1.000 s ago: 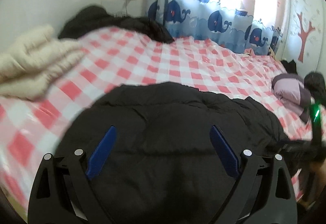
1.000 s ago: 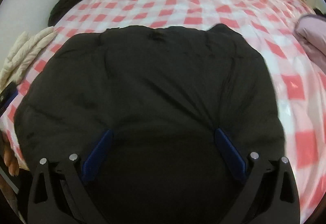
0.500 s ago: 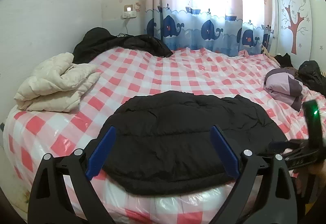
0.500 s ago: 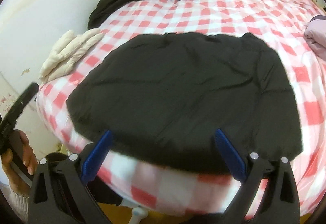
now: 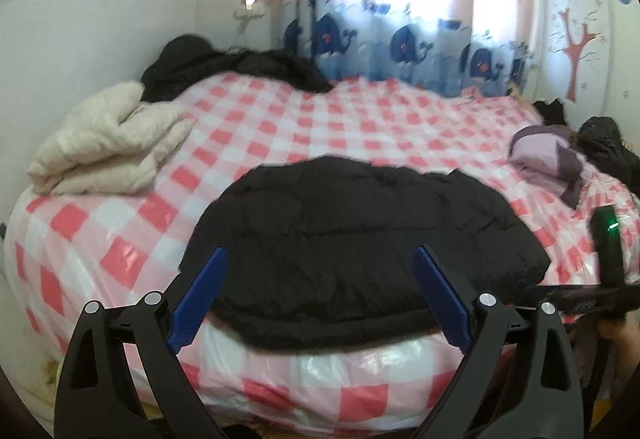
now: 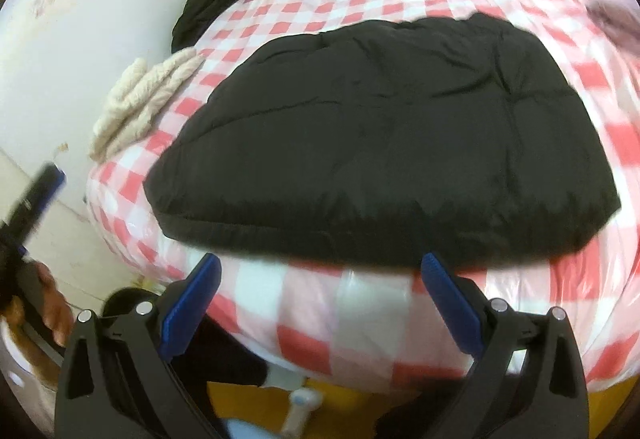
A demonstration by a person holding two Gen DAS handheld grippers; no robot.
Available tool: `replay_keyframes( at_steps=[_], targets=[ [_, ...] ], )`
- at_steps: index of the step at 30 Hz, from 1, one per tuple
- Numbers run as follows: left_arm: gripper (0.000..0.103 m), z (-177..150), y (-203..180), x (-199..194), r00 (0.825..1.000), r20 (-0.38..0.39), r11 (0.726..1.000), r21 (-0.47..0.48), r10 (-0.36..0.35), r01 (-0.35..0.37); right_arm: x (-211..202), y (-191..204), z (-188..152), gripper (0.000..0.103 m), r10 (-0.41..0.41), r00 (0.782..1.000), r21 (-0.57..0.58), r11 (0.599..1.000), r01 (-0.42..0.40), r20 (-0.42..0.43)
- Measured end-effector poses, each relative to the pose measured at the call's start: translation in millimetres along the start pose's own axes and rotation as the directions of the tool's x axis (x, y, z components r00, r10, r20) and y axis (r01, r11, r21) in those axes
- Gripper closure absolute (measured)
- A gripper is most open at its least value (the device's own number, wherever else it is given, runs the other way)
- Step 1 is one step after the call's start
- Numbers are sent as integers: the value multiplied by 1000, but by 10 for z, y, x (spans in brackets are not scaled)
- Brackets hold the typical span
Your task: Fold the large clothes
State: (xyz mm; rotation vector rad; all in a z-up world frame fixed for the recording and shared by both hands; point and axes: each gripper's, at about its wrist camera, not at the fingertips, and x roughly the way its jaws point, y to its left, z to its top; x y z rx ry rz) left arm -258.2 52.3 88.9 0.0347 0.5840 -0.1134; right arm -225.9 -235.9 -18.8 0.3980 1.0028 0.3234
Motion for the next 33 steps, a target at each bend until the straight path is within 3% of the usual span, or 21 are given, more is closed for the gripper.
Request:
replay_keyframes(
  at_steps=[3, 6, 8, 10, 11, 13, 14, 18, 20, 26, 30, 33],
  targets=[
    [13, -64, -10, 45, 1000, -17, 999, 33, 5, -4, -143, -206, -10, 7, 0, 999, 74, 997, -2, 33],
    [13, -136, 168, 240, 984, -123, 989, -84, -132, 122, -272, -279, -32, 7, -105, 993, 61, 993, 102, 57],
    [13, -246, 433, 466, 939, -202, 937, -274, -278, 218, -283, -288, -55, 7, -61, 998, 56, 997, 59, 35],
    [13, -367, 661, 614, 903, -218, 876, -407, -370, 260, -290, -344, -78, 7, 26, 999, 101, 994, -29, 26],
    [13, -453, 822, 694, 879, -216, 823, -495, -426, 277, -314, -418, -79, 7, 66, 997, 141, 987, -71, 35],
    [13, -599, 1017, 777, 859, -206, 759, -591, -469, 273, -394, -582, -69, 7, 87, 994, 212, 972, -100, 70],
    [13, -662, 1144, 800, 860, -202, 735, -629, -469, 253, -453, -695, -61, 7, 97, 991, 259, 958, -119, 97],
    [13, -801, 1404, 823, 871, -185, 696, -684, -456, 219, -757, -1319, -81, 7, 63, 977, 472, 868, -154, 202],
    [13, -850, 1483, 869, 861, -176, 660, -718, -477, 219, -813, -1557, -72, 7, 50, 979, 525, 838, -150, 200],
    [13, -819, 1529, 983, 849, -171, 629, -745, -500, 221, -600, -1863, 26, 7, 144, 976, 608, 764, -216, 166],
    [13, -840, 1567, 1070, 828, -170, 594, -772, -534, 225, -400, -1794, 202, 7, 145, 983, 588, 788, -182, 111],
    [13, -895, 1570, 1159, 824, -187, 592, -779, -534, 207, -166, -1780, 258, 7, 131, 991, 585, 800, -129, 40]
  ],
)
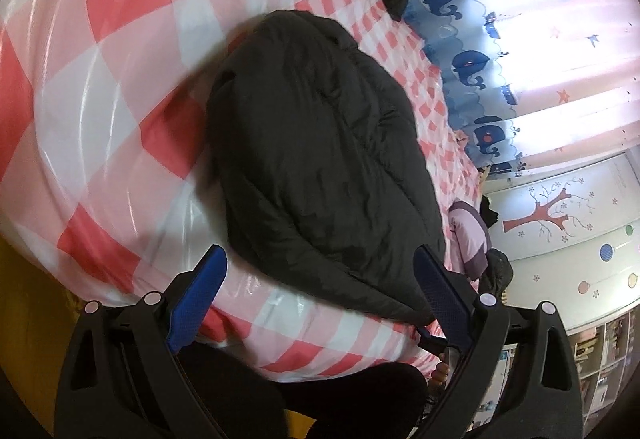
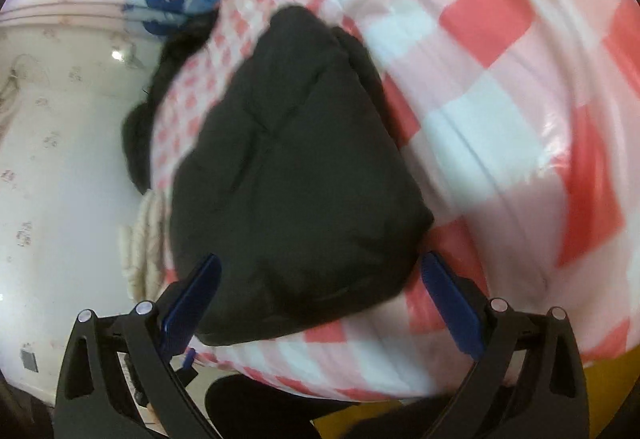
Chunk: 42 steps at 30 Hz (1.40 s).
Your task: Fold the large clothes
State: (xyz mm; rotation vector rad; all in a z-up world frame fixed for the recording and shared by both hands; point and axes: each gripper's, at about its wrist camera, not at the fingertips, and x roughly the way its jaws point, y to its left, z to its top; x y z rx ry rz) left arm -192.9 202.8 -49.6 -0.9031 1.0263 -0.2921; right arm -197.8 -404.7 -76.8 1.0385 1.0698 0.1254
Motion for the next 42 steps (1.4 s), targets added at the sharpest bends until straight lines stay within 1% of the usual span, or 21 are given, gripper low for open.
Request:
replay_keyframes(
  at_steps=[3, 5, 7, 9, 13, 14, 16, 18, 20, 21, 25, 26, 29, 31, 34, 36, 37, 38, 40, 41, 42],
  targets=[
    [13, 2, 62, 146, 999, -39, 999, -33, -22, 21, 174, -17, 19, 7, 22, 999, 20, 1000, -21, -32],
    [13, -7, 72, 229, 998, -54, 999, -32, -26, 25, 185, 87, 26, 6, 90, 996, 10, 996, -90, -28],
    [13, -24, 55, 366, 996, -79, 999, -38, -32, 29, 67, 231, 36, 6, 210, 977, -19, 977, -210, 16],
    [13, -49, 48, 521, 994, -101, 998, -52, -46, 41, -43, 329, 54, 6, 286, 957, -46, 958, -284, 46],
    [13, -70, 9, 797, 990, -124, 995, -83, -70, 59, 9, 314, 107, 6, 271, 962, -32, 962, -271, 14],
    [13, -69, -16, 806, 990, -114, 993, -87, -88, 78, 7, 279, 118, 6, 299, 954, -14, 954, -298, 16],
    [13, -56, -173, 711, 985, -48, 984, -77, -167, 163, -18, 254, 110, 6, 334, 942, 5, 943, -334, 26],
    [13, -22, -349, 596, 981, 0, 980, -28, -195, 195, -22, 211, 117, 6, 313, 950, 4, 950, -313, 22],
    [13, 5, -405, 604, 979, 0, 979, -21, -204, 204, 90, 166, 51, 6, 207, 978, -12, 978, -207, -2],
    [13, 14, -396, 656, 983, -12, 983, -26, -185, 184, 130, 115, 43, 6, 183, 983, -10, 983, -183, -14],
    [13, -30, -162, 812, 991, -48, 989, -79, -125, 121, 277, -23, 17, 6, 148, 989, 11, 989, -147, -14],
    [13, -39, -104, 835, 994, -42, 991, -92, -105, 100, 274, 13, 17, 6, 154, 988, -7, 988, -154, 3],
    [13, 38, -16, 769, 995, 12, 988, -119, -98, 99, 210, 117, 27, 6, 216, 975, -44, 976, -214, 56],
    [13, 106, -37, 772, 993, 26, 985, -131, -114, 117, 245, 153, 49, 6, 189, 980, -57, 981, -185, 61],
    [13, 167, -142, 828, 996, 17, 990, -104, -93, 94, 356, 97, 83, 6, 118, 992, -41, 992, -116, 49],
    [34, 200, -221, 859, 998, 18, 996, -71, -58, 59, 376, 68, 100, 6, 104, 993, -15, 995, -104, 59],
    [57, 220, -249, 889, 999, 1, 998, -58, -34, 34, 365, 73, 109, 6, 105, 992, -6, 994, -105, 66],
    [72, 241, -257, 903, 999, -10, 998, -54, -41, 40, 345, 93, 111, 8, 121, 990, -8, 993, -121, 76],
    [84, 283, -326, 874, 999, -13, 999, -23, -39, 38, 316, 153, 120, 31, 118, 989, -32, 993, -115, 89],
    [88, 301, -370, 844, 999, -14, 999, -8, -41, 41, 290, 232, 124, 48, 88, 991, -60, 995, -83, 98],
    [89, 303, -405, 816, 999, -15, 999, -4, -48, 48, 272, 293, 124, 60, 93, 990, -81, 993, -85, 104]
  ],
)
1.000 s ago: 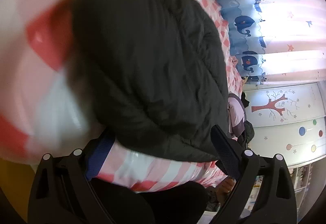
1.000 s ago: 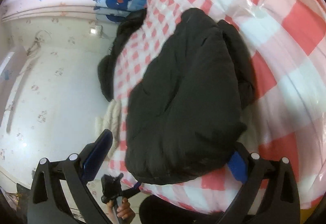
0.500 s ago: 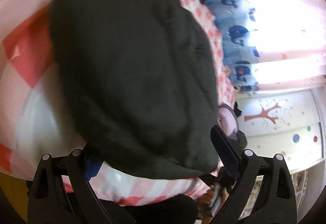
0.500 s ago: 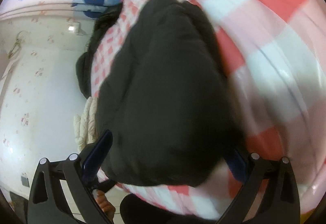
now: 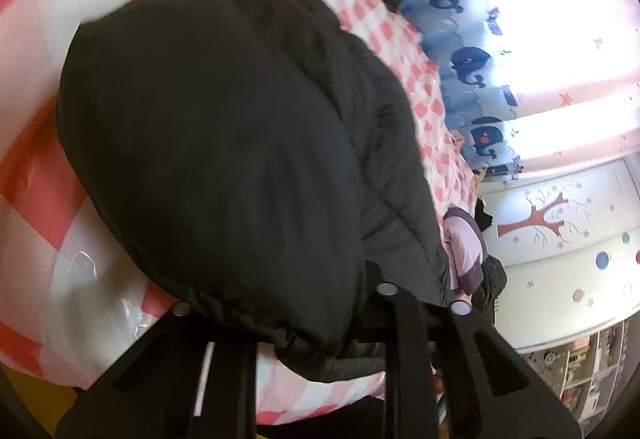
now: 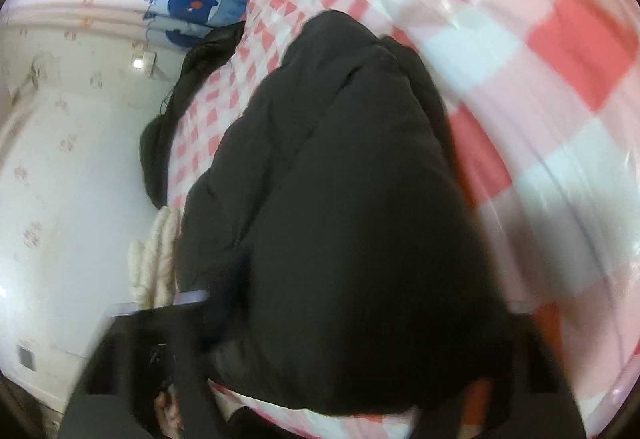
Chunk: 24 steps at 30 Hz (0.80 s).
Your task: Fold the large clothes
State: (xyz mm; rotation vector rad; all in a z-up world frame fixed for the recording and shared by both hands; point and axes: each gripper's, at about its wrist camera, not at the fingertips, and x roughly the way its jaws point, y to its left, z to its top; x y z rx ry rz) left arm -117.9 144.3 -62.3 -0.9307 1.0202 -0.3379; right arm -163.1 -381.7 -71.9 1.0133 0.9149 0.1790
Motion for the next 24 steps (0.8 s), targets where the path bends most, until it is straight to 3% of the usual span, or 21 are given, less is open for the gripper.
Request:
replay_keyframes(
  at_steps=[3, 8, 12, 14, 15, 17, 18, 20, 21, 23, 24],
  targets=[
    [93, -2, -149, -192, 1000, 3, 999, 37, -30, 30, -102, 213, 20, 73, 37, 999, -65, 997, -35, 17],
    [94, -227, -306, -703, 998, -1, 992, 107, -69, 69, -478, 549, -165, 75, 124, 992, -164, 979, -118, 25],
    [89, -703, 16, -1031, 998, -40, 992, 109, -54, 58, -772, 560, -520, 73, 147, 989, -185, 972, -146, -11],
    [72, -844, 293, -1022, 997, -70, 997, 70, -39, 44, -829, 436, -753, 64, 112, 993, -176, 977, -118, -43],
    [66, -901, 534, -1011, 996, -73, 998, -4, -60, 60, -824, 299, -872, 50, 74, 995, -161, 983, -85, -70],
    [50, -973, 757, -1069, 996, -36, 994, -72, -86, 83, -774, -28, -1000, 41, 39, 991, -96, 994, -52, -131],
    [47, -980, 772, -1096, 996, -18, 994, -74, -83, 82, -820, -254, -1024, 35, 42, 992, -19, 999, -44, -117],
    [34, -992, 796, -1224, 997, 51, 995, -74, -62, 65, -1024, -479, -1011, 33, 45, 998, 73, 996, -42, -36],
    [31, -984, 810, -1245, 996, 68, 995, -77, -52, 58, -1190, -498, -977, 31, -10, 999, 80, 997, 7, 45],
    [26, -958, 908, -1319, 994, 105, 993, -109, -40, 51, -1437, -235, -872, 31, -154, 969, -4, 987, 158, 191],
    [25, -929, 949, -1318, 992, 119, 988, -140, -46, 62, -1474, -30, -833, 30, -186, 951, -67, 976, 208, 246]
  ],
)
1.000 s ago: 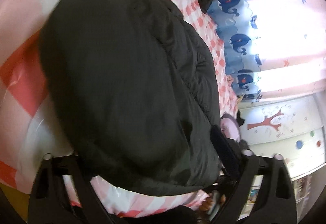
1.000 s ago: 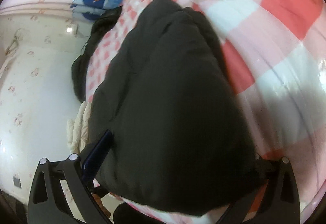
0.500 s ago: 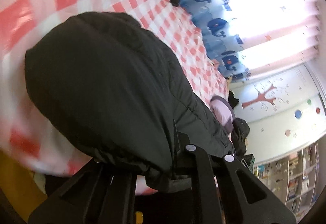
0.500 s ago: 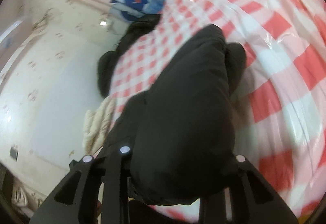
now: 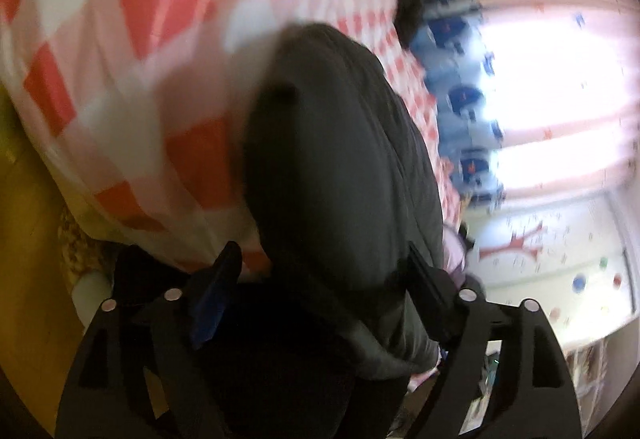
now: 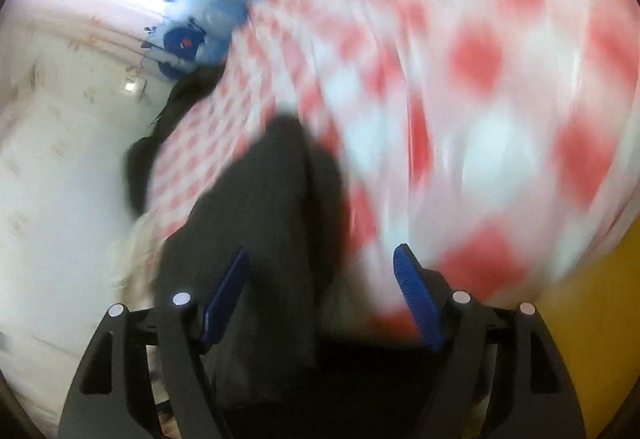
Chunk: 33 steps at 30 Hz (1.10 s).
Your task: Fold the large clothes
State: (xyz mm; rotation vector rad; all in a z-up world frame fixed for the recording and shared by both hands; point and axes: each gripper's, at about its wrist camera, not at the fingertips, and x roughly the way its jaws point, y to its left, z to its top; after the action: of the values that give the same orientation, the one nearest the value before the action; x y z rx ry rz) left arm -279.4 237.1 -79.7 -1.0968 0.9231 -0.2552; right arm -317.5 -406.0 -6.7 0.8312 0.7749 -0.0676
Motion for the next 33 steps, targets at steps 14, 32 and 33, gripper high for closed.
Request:
replay_keyframes(
  at_steps=[14, 32, 33],
  targets=[
    [31, 161, 2, 560, 996, -74, 997, -56, -53, 49, 2677, 2525, -770, 16, -353, 932, -795, 585, 157, -76],
    [42, 152, -74, 568, 995, -60, 994, -73, -81, 76, 2947, 2710, -440, 7, -416, 904, -783, 591, 192, -92],
    [41, 150, -70, 562, 995, -58, 994, -81, -80, 76, 2767, 2751, -457, 7, -385, 920, -788, 589, 181, -77]
  ],
)
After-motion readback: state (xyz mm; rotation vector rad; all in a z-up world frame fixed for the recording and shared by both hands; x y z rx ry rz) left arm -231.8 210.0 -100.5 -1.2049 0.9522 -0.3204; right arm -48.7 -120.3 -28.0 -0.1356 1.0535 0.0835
